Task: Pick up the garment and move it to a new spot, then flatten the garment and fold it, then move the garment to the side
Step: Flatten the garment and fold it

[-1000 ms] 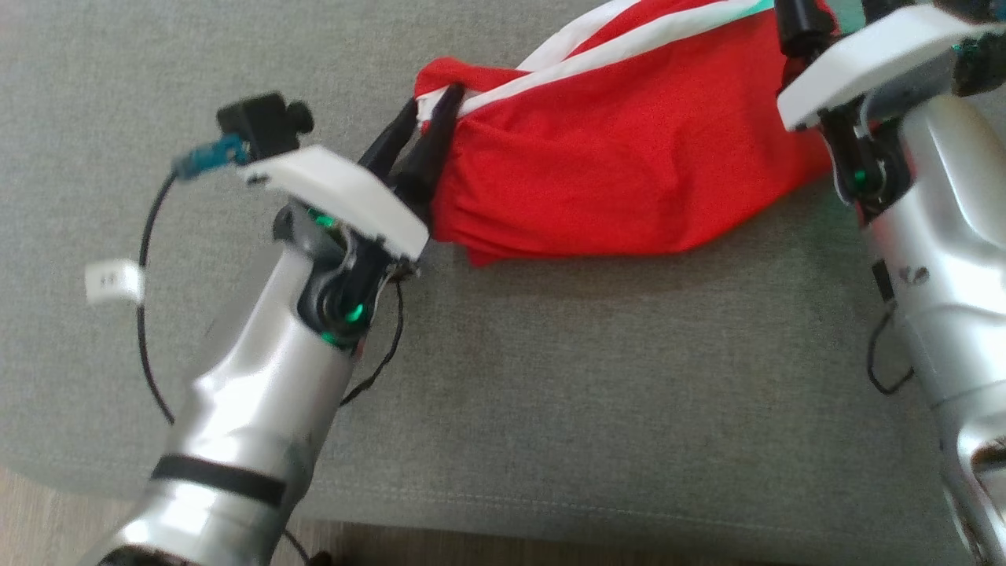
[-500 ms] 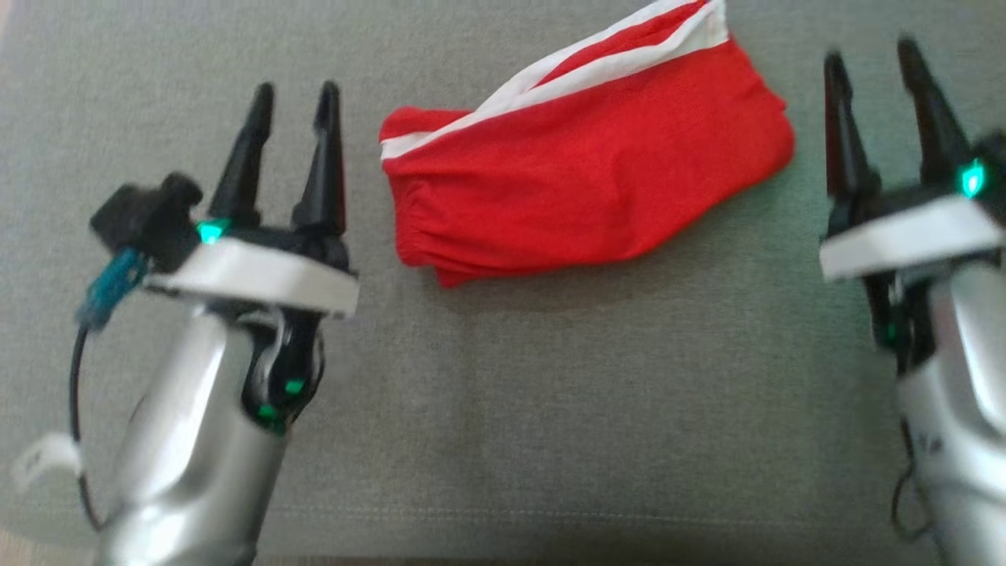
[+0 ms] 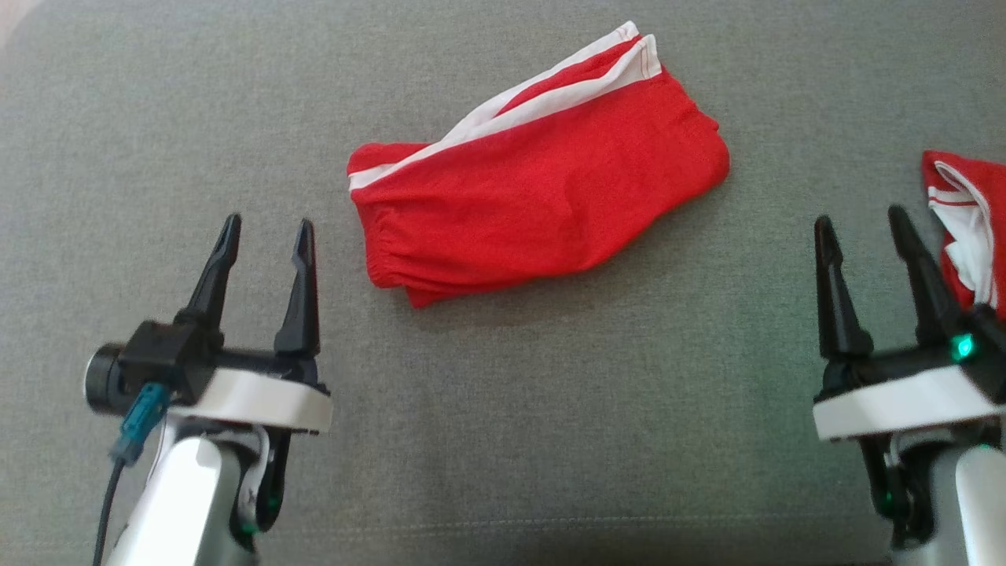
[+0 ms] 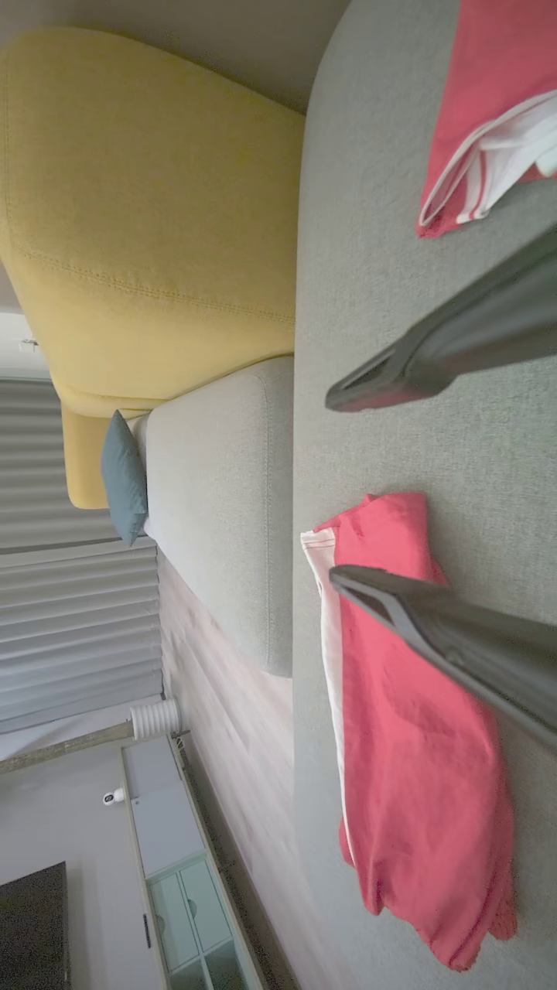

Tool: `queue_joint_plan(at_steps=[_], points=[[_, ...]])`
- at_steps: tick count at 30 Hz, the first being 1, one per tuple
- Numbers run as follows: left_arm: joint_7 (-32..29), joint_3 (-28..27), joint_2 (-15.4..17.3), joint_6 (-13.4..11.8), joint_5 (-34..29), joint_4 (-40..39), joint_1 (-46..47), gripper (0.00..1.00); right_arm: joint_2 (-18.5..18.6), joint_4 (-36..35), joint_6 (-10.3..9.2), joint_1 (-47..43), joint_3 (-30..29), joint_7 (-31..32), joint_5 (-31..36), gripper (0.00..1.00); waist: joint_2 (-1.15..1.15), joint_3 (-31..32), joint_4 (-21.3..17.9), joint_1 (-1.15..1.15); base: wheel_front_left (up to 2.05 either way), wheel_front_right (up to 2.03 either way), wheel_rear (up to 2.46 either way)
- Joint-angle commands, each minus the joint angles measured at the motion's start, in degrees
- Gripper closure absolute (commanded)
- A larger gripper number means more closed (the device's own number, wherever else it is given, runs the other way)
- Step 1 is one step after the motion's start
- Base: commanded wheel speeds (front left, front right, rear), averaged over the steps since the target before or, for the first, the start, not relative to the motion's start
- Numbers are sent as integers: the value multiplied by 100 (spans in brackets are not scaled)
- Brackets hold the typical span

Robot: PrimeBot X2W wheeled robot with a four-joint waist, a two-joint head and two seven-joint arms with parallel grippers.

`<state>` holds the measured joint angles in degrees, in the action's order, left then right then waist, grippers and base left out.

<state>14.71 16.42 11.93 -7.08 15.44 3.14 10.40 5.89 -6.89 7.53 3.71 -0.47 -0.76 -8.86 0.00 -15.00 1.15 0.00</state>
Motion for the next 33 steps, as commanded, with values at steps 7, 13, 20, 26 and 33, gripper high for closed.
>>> queue_joint_plan(at_steps=[7,13,20,26,33], points=[[29,-349,20,48,-45,-148,-70,0,-99,-480,-4,-185,69,173,82,0,0,33,-49,0,0,0,0],[29,-400,-36,120,-78,-124,-48,0,-127,-526,-4,-182,54,197,74,0,0,23,-47,0,0,0,0],[29,-470,-99,197,-130,-110,-40,0,-148,-518,-4,-172,33,189,19,0,0,9,-39,0,0,0,0],[29,-483,-152,274,-196,-149,49,0,-157,-504,-4,-112,-10,184,-38,0,0,-132,42,0,0,0,0],[29,-491,-230,396,-286,-231,377,0,132,100,-4,555,89,490,-364,0,0,-546,229,0,0,0,0]])
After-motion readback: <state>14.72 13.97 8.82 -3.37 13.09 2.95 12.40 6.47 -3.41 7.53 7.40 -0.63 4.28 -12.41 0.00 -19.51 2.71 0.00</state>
